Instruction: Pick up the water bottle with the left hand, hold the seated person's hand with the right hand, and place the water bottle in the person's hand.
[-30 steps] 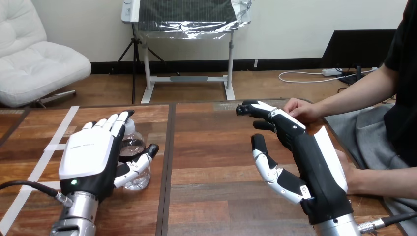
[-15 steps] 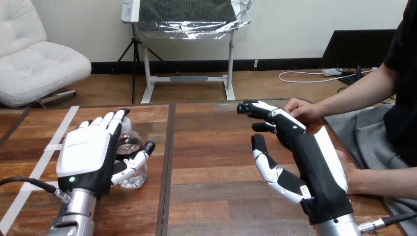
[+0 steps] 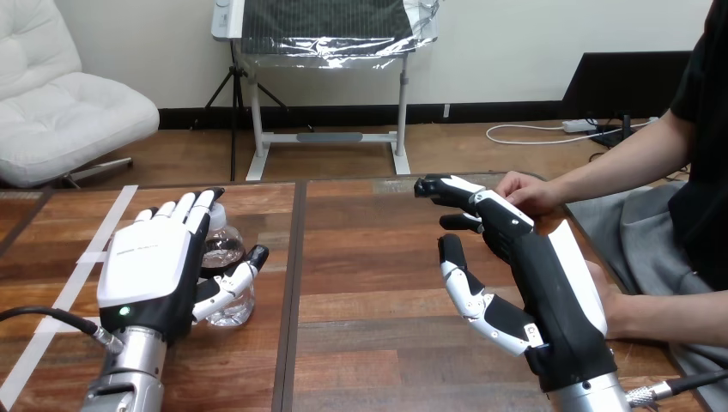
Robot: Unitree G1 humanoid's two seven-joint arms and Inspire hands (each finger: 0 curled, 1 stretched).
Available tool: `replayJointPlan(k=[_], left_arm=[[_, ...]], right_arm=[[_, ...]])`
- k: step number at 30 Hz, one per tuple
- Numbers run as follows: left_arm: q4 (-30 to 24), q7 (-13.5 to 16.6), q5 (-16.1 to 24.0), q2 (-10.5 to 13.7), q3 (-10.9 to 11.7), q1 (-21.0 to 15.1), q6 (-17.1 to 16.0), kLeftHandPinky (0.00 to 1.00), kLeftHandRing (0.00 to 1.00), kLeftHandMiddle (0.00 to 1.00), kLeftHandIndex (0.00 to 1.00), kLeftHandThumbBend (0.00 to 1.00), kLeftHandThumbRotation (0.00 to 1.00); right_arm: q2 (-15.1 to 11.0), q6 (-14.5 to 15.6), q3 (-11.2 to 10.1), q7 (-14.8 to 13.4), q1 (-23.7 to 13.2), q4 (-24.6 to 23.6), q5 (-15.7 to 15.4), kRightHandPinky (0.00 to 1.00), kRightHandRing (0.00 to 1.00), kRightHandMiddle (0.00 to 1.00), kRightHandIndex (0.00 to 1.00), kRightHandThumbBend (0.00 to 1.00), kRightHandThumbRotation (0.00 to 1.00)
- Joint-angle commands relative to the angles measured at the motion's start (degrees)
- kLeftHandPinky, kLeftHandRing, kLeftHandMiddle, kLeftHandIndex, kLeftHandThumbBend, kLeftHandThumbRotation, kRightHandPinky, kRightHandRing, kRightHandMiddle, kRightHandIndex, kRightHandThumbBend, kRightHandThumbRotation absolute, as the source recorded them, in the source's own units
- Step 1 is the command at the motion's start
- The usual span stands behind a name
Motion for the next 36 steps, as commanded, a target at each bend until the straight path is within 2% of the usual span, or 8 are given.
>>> replayJointPlan(k=[1,17,24,36], left_arm=[[2.77,2.03,-0.33,-0.66,1.02,-2.89,-0.72,0.96,0.95,0.98,0.97,0.55,1.0],[5.53,8.52,-2.2,-1.96,1.59,-3.88,-4.58,1.0,1.0,1.0,1.0,0.59,1.0],[7.13,11.77,-3.41,-2.47,1.95,-4.37,-7.95,1.0,1.0,1.0,1.0,0.61,1.0],[8.68,13.31,-4.65,-2.65,2.2,-4.9,-11.21,1.0,1.0,1.0,1.0,0.62,1.0]], right_arm=[[-0.34,-0.11,-0.52,-0.05,-3.77,-1.49,0.31,0.76,0.85,0.85,0.77,0.04,0.0],[-0.2,-0.21,-0.43,-0.19,-3.91,-1.26,0.15,0.79,0.86,0.86,0.78,0.05,0.0],[-0.19,-0.18,-0.46,-0.24,-3.84,-1.27,0.09,0.79,0.86,0.86,0.78,0.05,0.0],[-0.06,0.19,-0.43,-0.25,-3.63,-1.51,0.09,0.8,0.86,0.86,0.78,0.05,0.0]])
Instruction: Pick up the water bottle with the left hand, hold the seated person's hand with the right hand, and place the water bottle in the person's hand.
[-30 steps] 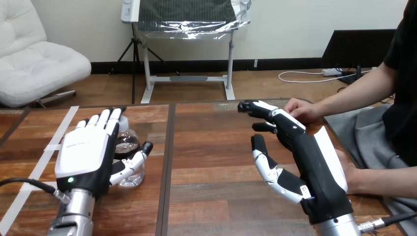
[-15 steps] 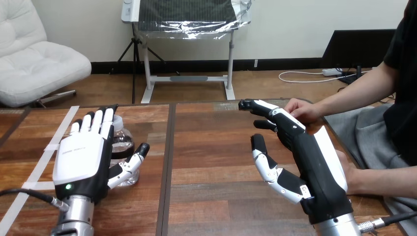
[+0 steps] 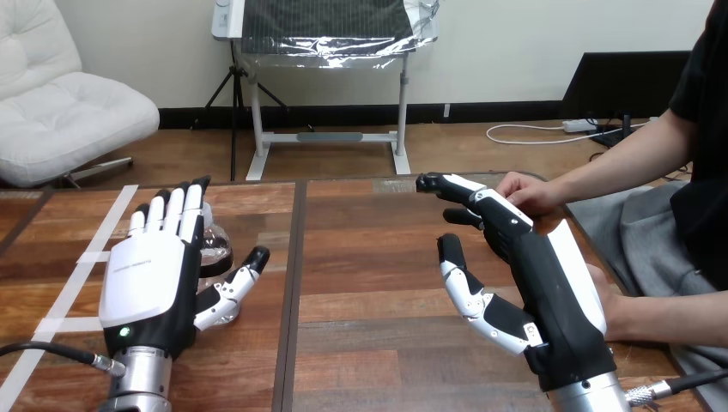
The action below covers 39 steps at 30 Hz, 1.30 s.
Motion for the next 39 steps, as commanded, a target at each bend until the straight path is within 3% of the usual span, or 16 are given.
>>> replayJointPlan(k=[1,17,32,39], left_arm=[[0.58,1.62,-0.91,-0.21,2.16,-4.6,-1.57,1.0,1.0,1.0,1.0,0.62,1.0],[0.87,1.17,-2.77,-0.72,2.9,-4.4,-3.86,1.0,1.0,1.0,1.0,0.63,1.0],[3.86,1.53,-7.24,-1.56,4.84,-4.65,-11.79,0.99,1.0,1.0,1.0,0.66,1.0],[4.78,-0.01,-10.97,-2.94,6.82,-4.74,-14.62,0.97,1.0,1.0,1.0,0.68,1.0]], right_arm=[[-0.09,0.09,-0.42,-0.26,-3.5,-1.51,0.18,0.8,0.86,0.86,0.78,0.05,0.0],[-0.03,-0.23,-0.21,-0.36,-3.24,-1.35,-0.09,0.81,0.86,0.86,0.79,0.06,0.0],[0.02,-1.3,-0.44,-0.96,-3.59,-0.64,-0.58,0.79,0.84,0.85,0.78,0.06,0.0],[0.13,-0.91,-0.48,-0.82,-3.67,-0.54,-0.01,0.79,0.83,0.85,0.78,0.06,0.0]])
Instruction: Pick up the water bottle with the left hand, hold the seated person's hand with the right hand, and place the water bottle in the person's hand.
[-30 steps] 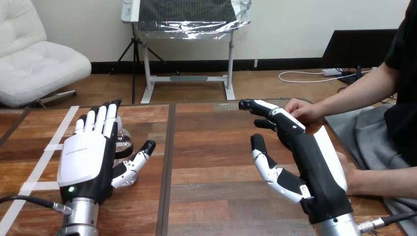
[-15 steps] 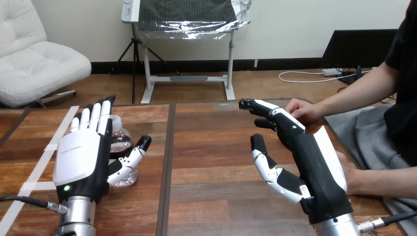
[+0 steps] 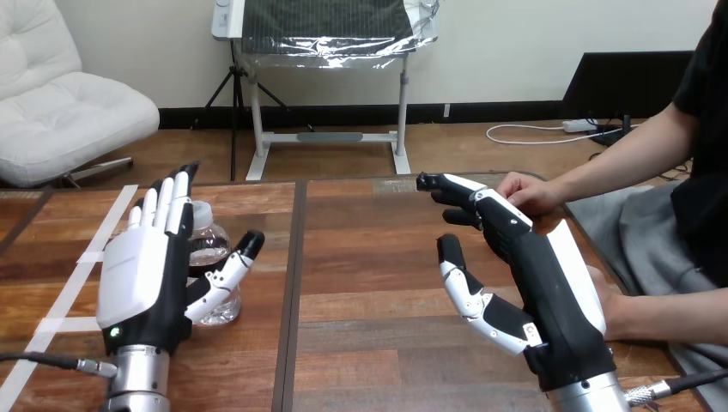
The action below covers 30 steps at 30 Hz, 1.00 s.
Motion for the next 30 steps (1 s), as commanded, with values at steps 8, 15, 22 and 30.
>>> replayJointPlan(k=[8,15,22,30], left_arm=[[3.55,-2.32,-8.73,-3.36,5.33,-5.01,-5.53,0.96,1.0,1.0,1.0,0.72,0.94],[4.26,-6.33,-15.43,-5.86,8.48,-5.75,-5.3,0.96,1.0,1.0,1.0,0.79,0.85],[4.53,-10.42,-19.79,-6.97,10.85,-6.81,-3.05,0.98,1.0,1.0,1.0,0.83,0.72],[5.61,-15.23,-24.08,-7.85,13.34,-8.66,0.29,1.0,1.0,1.0,1.0,0.87,0.6]], right_arm=[[0.1,-0.03,-0.47,-0.44,-3.42,-1.13,0.47,0.8,0.85,0.85,0.79,0.07,0.0],[-0.15,-0.26,-0.53,-0.26,-3.46,-1.08,0.62,0.81,0.85,0.86,0.79,0.07,0.0],[-0.36,-0.81,-0.58,-0.15,-3.57,-0.67,0.89,0.81,0.85,0.86,0.79,0.08,0.0],[-0.43,-0.94,-0.69,-0.4,-3.62,-0.55,0.49,0.81,0.85,0.85,0.79,0.09,0.0]])
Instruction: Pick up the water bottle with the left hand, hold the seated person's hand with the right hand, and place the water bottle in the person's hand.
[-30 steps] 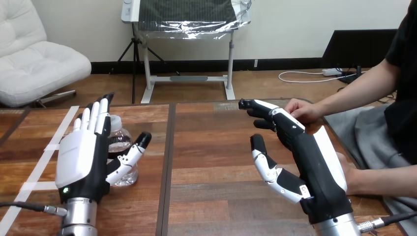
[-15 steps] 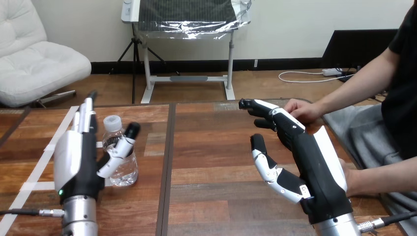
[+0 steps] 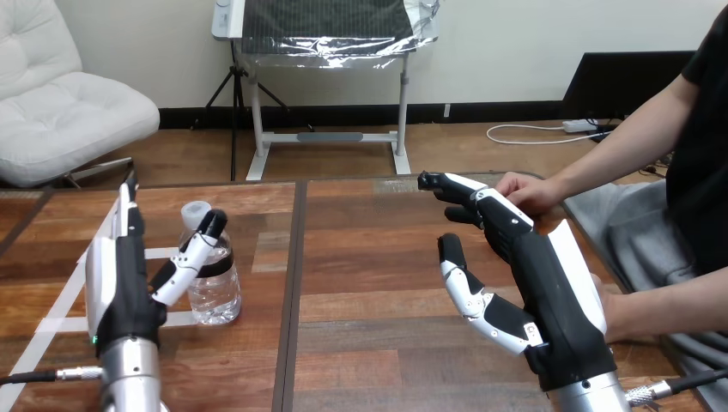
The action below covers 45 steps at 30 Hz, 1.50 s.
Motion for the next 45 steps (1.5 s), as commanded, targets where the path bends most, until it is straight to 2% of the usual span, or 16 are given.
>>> replayJointPlan(k=[1,3,6,19,26,34,45], left_arm=[[0.85,-2.47,-2.15,-0.69,2.36,-6.17,2.54,1.0,1.0,1.0,1.0,0.88,0.59],[0.87,-3.46,-3.24,-1.01,2.96,-6.97,4.68,1.0,1.0,1.0,1.0,0.9,0.56],[1.08,-4.53,-4.12,-1.23,3.47,-7.57,5.87,1.0,1.0,1.0,1.0,0.92,0.54],[7.11,-9.07,-6.76,-1.44,5.59,-12.18,8.15,0.99,1.0,1.0,1.0,0.93,0.46],[11.24,-10.48,-6.35,-0.9,5.44,-14.79,10.02,0.97,1.0,1.0,1.0,0.93,0.45],[12.45,-11.78,-5.35,-0.57,4.62,-16.66,13.64,0.95,1.0,1.0,1.0,0.96,0.49],[16.25,-15.62,-5.79,-0.4,4.68,-18.82,13.89,0.94,1.0,1.0,1.0,0.98,0.49]], right_arm=[[-0.37,-0.92,-0.68,-0.4,-3.59,-0.6,0.25,0.81,0.85,0.85,0.79,0.09,0.0],[-0.4,-0.75,-0.68,-0.36,-3.53,-0.79,0.19,0.81,0.85,0.85,0.78,0.1,0.0],[-0.45,-0.64,-0.7,-0.3,-3.48,-0.95,0.19,0.81,0.84,0.84,0.78,0.1,0.0],[-0.57,-0.49,-0.65,-0.1,-3.31,-1.18,0.24,0.79,0.83,0.84,0.78,0.11,0.0],[-0.45,0.15,-0.62,-0.03,-2.95,-1.64,0.29,0.78,0.83,0.84,0.77,0.12,0.0],[-0.38,0.16,-0.53,0.09,-2.91,-1.94,0.48,0.78,0.83,0.84,0.77,0.13,0.0],[-0.11,0.5,-0.31,-0.1,-2.76,-2.4,-0.02,0.8,0.84,0.84,0.75,0.14,0.0]])
